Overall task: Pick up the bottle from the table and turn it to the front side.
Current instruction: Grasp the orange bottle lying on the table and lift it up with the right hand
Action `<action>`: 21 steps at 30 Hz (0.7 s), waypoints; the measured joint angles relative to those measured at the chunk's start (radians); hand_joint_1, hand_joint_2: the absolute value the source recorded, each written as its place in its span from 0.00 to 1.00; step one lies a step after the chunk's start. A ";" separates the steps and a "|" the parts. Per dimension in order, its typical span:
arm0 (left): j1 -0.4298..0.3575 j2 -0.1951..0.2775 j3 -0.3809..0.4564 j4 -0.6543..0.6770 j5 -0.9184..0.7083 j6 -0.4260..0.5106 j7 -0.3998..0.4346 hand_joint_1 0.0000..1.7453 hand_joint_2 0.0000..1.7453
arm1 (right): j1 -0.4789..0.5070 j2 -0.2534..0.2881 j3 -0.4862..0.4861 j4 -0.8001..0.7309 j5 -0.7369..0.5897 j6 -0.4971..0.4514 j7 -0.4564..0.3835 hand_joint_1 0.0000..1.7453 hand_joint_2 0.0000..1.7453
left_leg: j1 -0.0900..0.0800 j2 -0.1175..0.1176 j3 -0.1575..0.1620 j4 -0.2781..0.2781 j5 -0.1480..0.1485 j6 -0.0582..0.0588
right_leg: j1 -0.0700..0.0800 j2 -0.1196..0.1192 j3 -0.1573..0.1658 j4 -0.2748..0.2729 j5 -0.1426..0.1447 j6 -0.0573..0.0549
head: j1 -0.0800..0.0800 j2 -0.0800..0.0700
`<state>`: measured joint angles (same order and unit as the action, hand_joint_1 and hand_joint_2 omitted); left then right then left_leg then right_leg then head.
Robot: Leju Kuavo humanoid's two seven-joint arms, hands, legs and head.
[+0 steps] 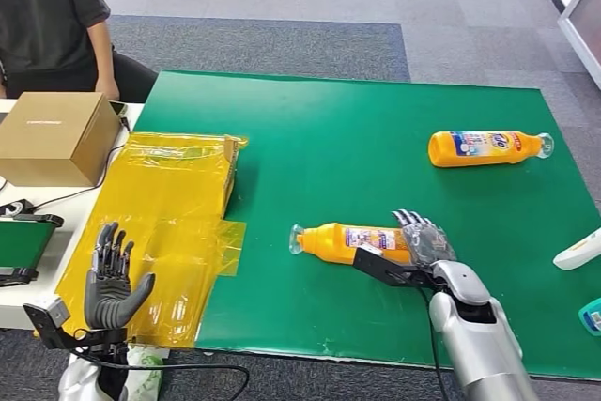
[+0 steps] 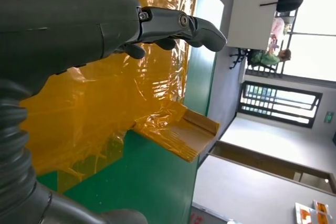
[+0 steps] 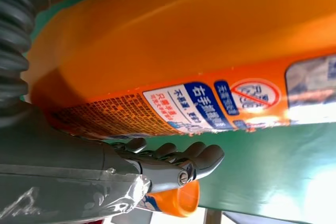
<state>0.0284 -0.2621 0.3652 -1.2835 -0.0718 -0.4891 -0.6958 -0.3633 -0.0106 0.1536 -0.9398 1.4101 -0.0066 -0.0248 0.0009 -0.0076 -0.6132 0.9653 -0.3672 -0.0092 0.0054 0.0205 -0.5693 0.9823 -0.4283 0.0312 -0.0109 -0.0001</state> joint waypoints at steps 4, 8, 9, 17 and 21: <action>-0.001 0.004 -0.010 0.008 0.000 0.000 0.000 0.00 1.00 | -0.034 -0.004 0.010 0.055 0.001 0.000 0.000 0.77 1.00 | 0.000 0.000 0.006 0.000 -0.001 0.001 | 0.000 0.000 0.003 -0.001 -0.001 0.000 | 0.000 0.000; -0.002 0.009 -0.013 0.014 0.014 0.005 0.000 0.00 1.00 | -0.048 -0.008 0.021 0.086 0.007 -0.005 -0.013 1.00 1.00 | 0.000 0.000 0.009 0.000 -0.001 0.001 | 0.000 0.000 0.007 -0.001 -0.002 -0.002 | 0.000 0.000; -0.001 0.011 -0.012 0.015 0.019 0.006 0.000 0.00 1.00 | -0.048 -0.010 0.028 0.088 0.005 -0.007 -0.022 1.00 1.00 | 0.000 0.000 0.010 0.000 -0.001 0.001 | 0.000 0.000 0.007 -0.001 -0.002 -0.002 | 0.000 0.000; 0.018 0.017 -0.002 0.016 0.025 -0.002 0.000 0.00 1.00 | 0.094 -0.021 0.099 -0.157 -0.148 -0.043 -0.097 1.00 1.00 | 0.000 -0.001 0.004 0.000 0.002 0.002 | 0.000 -0.001 0.010 -0.001 0.003 0.004 | 0.000 0.000; 0.023 0.014 -0.008 0.023 0.010 -0.055 0.000 0.00 1.00 | 0.177 0.027 0.159 -0.363 -0.248 -0.070 -0.124 1.00 1.00 | 0.000 -0.001 -0.002 0.000 0.003 0.001 | 0.000 -0.001 0.003 0.000 0.002 0.002 | 0.000 0.000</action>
<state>0.0514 -0.2477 0.3573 -1.2608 -0.0615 -0.5444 -0.6958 -0.1862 0.0164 0.3128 -1.3024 1.1618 -0.0769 -0.1486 0.0009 -0.0086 -0.6154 0.9653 -0.3643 -0.0078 0.0056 0.0191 -0.5663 0.9818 -0.4265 0.0337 -0.0111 -0.0001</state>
